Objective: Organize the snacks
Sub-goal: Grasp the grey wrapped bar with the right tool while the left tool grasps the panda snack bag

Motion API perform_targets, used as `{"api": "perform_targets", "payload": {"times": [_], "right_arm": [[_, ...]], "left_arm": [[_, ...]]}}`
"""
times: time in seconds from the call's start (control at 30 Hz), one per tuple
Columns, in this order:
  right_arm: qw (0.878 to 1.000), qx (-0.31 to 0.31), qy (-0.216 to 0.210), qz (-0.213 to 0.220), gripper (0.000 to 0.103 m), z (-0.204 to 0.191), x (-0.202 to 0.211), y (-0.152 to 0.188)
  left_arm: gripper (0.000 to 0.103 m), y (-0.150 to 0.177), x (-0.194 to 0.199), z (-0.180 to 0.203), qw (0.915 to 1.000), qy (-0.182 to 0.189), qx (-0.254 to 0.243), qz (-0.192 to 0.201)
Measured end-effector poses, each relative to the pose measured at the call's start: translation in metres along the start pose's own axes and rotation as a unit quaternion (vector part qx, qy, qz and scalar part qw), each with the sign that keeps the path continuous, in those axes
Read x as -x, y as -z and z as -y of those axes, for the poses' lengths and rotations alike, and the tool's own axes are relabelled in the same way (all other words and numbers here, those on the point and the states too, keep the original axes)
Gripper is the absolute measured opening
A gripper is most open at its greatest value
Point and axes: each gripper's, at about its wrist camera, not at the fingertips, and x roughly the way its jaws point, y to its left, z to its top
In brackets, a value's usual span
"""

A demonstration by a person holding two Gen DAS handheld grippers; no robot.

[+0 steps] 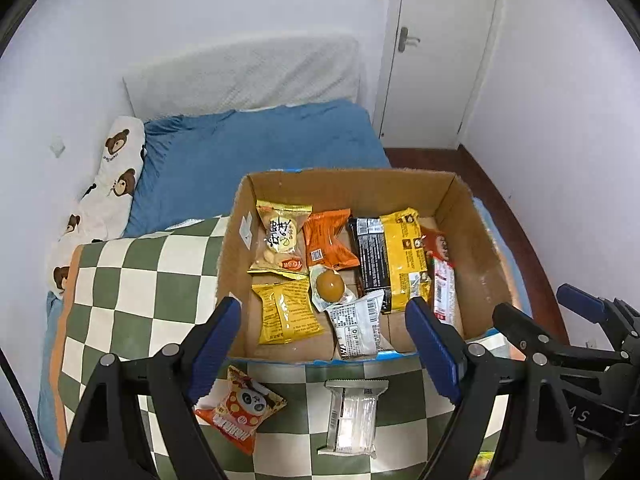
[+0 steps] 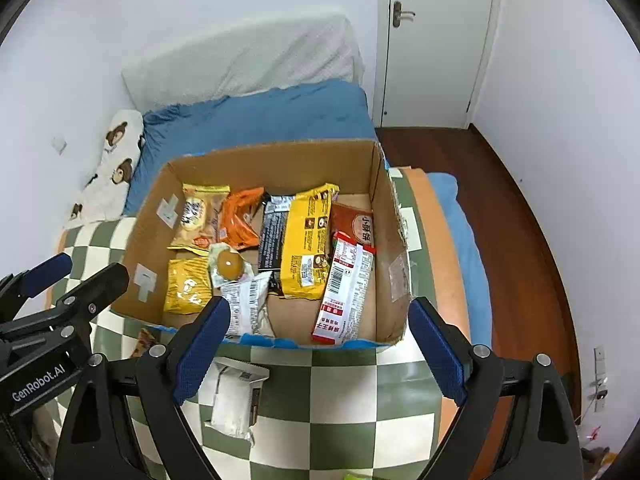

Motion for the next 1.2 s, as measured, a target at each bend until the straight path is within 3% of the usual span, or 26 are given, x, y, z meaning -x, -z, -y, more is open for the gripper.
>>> {"api": "perform_targets", "payload": {"times": [0.2, 0.4, 0.6, 0.77, 0.87, 0.97, 1.13, 1.2], "right_arm": [[1.000, -0.006, -0.012, 0.013, 0.093, -0.002, 0.026, 0.009], [0.999, -0.019, -0.037, -0.007, 0.093, -0.008, 0.025, 0.026], [0.993, -0.037, -0.072, -0.091, 0.093, -0.033, -0.032, 0.071], [0.981, -0.041, -0.081, -0.170, 0.093, -0.063, -0.101, 0.111], [0.975, -0.034, -0.081, -0.202, 0.093, -0.078, -0.134, 0.125], [0.971, -0.026, -0.076, -0.227, 0.092, -0.089, -0.158, 0.136], [0.969, 0.001, -0.049, -0.243, 0.059, -0.087, -0.173, 0.149], [0.968, 0.007, -0.055, -0.246, 0.059, -0.081, -0.171, 0.151]], "left_arm": [[0.084, 0.007, 0.019, -0.006, 0.9998, 0.007, 0.014, 0.011], [0.084, 0.030, 0.019, -0.035, 0.9989, -0.009, 0.046, -0.005], [0.084, 0.074, -0.015, -0.087, 0.9922, -0.054, 0.087, -0.071], [0.084, 0.105, -0.059, -0.114, 0.9816, -0.060, 0.112, -0.142], [0.084, 0.111, -0.080, -0.106, 0.9832, -0.061, 0.063, -0.160], [0.084, 0.111, -0.110, -0.085, 0.9793, -0.057, -0.028, -0.192], [0.084, 0.125, -0.160, -0.061, 0.9554, -0.048, -0.138, -0.256], [0.070, 0.130, -0.169, -0.059, 0.9532, -0.041, -0.145, -0.262]]}}
